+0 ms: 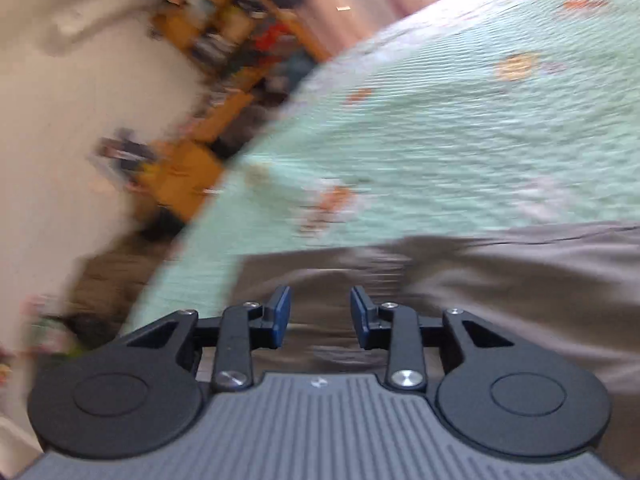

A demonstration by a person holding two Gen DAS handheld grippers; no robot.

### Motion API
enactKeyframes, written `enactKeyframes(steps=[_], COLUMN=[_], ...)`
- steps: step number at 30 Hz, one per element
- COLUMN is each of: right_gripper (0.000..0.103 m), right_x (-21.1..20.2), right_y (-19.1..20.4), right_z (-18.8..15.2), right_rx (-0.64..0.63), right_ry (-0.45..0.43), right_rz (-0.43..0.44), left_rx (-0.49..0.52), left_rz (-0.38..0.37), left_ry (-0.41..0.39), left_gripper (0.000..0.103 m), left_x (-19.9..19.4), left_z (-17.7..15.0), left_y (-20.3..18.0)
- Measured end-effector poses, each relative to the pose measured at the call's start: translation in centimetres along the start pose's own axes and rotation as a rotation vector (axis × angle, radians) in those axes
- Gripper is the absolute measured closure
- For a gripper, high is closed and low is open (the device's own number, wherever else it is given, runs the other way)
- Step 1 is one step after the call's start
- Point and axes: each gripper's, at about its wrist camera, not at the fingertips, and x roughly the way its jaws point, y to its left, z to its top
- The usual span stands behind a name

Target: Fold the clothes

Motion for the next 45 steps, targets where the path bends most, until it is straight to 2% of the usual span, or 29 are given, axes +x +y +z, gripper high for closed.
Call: enactKeyframes(steps=[2,4,7,9,11,14,15,18,21,23,25,27,30,33,36,38,39,41,45], right_gripper=[0.067,0.067,0.068,0.070,0.078,0.088,0.094,0.097,0.090,0.082,0.069,0.065,0.065,0.063,0.056,0.058,0.058,0.057,0.053], right_x=[1.3,2.5,2.9,1.6,0.9,1.1,1.4,1.2,0.6,0.4,0.2,0.3,-0.1,0.7,1.8,2.1,1.7,0.9,-0.3], right_y=[0.7,0.8,-0.8,-2.9,-4.7,-5.1,-5.1,-5.4,-4.7,-4.2,-3.6,-3.1,-2.3,-1.5,-2.3,-3.1,-3.0,-1.9,1.4], right_z=[0.1,-0.2,-2.4,-4.3,-5.6,-6.4,-6.5,-6.8,-6.7,-6.4,-6.0,-5.3,-4.4,-3.9,-4.7,-5.3,-5.5,-5.5,-6.0], right_rx=[0.035,0.078,0.162,0.217,0.283,0.259,0.260,0.301,0.277,0.268,0.262,0.249,0.236,0.226,0.252,0.283,0.272,0.204,0.005], right_ry=[0.033,0.079,0.137,0.136,0.126,0.116,0.117,0.113,0.113,0.104,0.086,0.062,0.027,0.002,0.057,0.086,0.066,0.029,0.017], right_rz=[0.055,0.070,0.040,0.009,0.033,0.041,0.034,0.035,0.030,0.043,0.069,0.094,0.127,0.142,0.078,0.040,0.057,0.059,-0.043], left_rx=[-0.006,0.037,0.061,0.025,0.004,0.001,-0.001,-0.018,-0.078,-0.125,-0.165,-0.203,-0.268,-0.247,-0.135,-0.066,-0.051,-0.056,-0.064], left_rz=[-0.005,0.013,0.040,0.025,0.018,0.028,0.030,0.031,0.017,0.003,-0.005,-0.003,-0.024,-0.016,0.033,0.063,0.068,0.060,0.048], left_ry=[-0.008,0.008,0.075,0.109,0.117,0.121,0.123,0.117,0.089,0.065,0.041,0.020,-0.020,-0.015,0.076,0.137,0.156,0.136,0.077], left_gripper=[0.017,0.017,0.017,0.017,0.016,0.016,0.016,0.016,0.016,0.016,0.016,0.015,0.011,0.008,0.008,0.011,0.014,0.013,0.013], left_x=[0.0,0.6,2.0,2.5,2.6,2.5,2.4,1.8,0.8,-0.2,-1.2,-2.1,-3.0,-2.4,0.0,1.4,1.8,1.3,-0.8], left_z=[0.6,0.8,0.3,-0.2,-0.4,-0.2,-0.1,-0.1,0.0,0.2,0.5,0.8,1.6,2.0,1.1,0.3,-0.2,-0.6,-0.3], left_y=[-0.4,-1.4,-1.8,-1.3,-1.1,-1.3,-1.3,-1.1,-0.1,0.7,1.7,2.7,4.1,3.9,2.5,1.6,1.4,1.4,1.6])
